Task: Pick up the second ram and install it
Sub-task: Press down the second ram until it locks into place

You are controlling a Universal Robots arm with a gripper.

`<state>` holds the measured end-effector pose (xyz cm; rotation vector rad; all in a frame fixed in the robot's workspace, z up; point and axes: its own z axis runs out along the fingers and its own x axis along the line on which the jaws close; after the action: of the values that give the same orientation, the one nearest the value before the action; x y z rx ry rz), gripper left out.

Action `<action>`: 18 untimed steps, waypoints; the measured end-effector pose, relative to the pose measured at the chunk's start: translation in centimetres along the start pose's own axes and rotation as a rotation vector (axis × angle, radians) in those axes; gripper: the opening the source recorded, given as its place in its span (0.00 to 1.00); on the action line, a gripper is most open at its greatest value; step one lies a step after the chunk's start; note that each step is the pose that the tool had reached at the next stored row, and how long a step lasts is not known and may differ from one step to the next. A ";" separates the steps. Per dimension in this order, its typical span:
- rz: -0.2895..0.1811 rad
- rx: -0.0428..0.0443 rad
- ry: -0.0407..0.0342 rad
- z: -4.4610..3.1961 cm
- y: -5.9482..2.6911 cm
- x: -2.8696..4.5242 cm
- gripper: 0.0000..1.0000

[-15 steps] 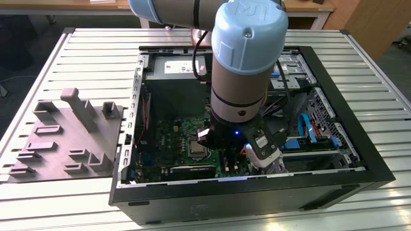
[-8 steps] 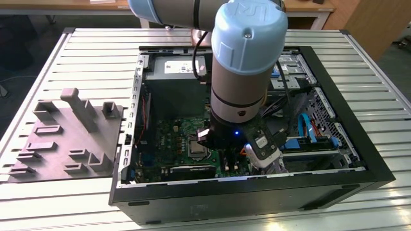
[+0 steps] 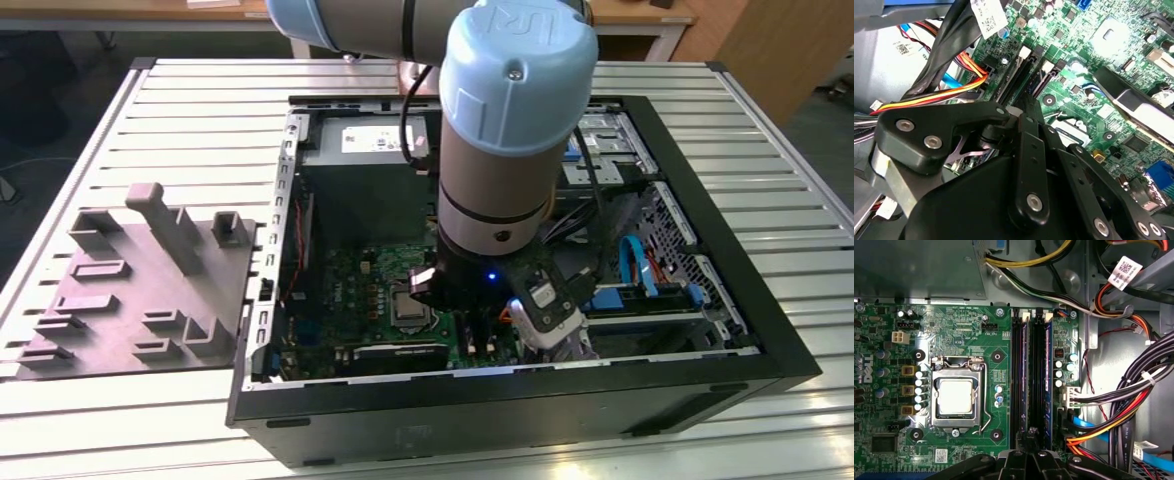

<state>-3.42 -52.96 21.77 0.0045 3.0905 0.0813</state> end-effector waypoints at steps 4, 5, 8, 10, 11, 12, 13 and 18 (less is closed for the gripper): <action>0.000 0.0031 0.0003 -0.95 0.04 -0.05 0.10; 0.000 0.0035 0.0003 -1.23 0.06 -0.07 0.10; 0.000 0.0047 0.0004 -2.07 0.10 -0.11 0.10; 0.000 0.0051 0.0004 -2.68 0.13 -0.16 0.10; 0.000 0.0053 0.0004 -2.95 0.15 -0.17 0.10; 0.000 0.0057 0.0004 -3.20 0.16 -0.19 0.10; 0.000 0.0061 0.0004 -3.41 0.17 -0.20 0.10; 0.000 0.0063 0.0003 -3.54 0.18 -0.21 0.10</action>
<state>-3.39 -52.97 25.32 0.0043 3.0911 0.0716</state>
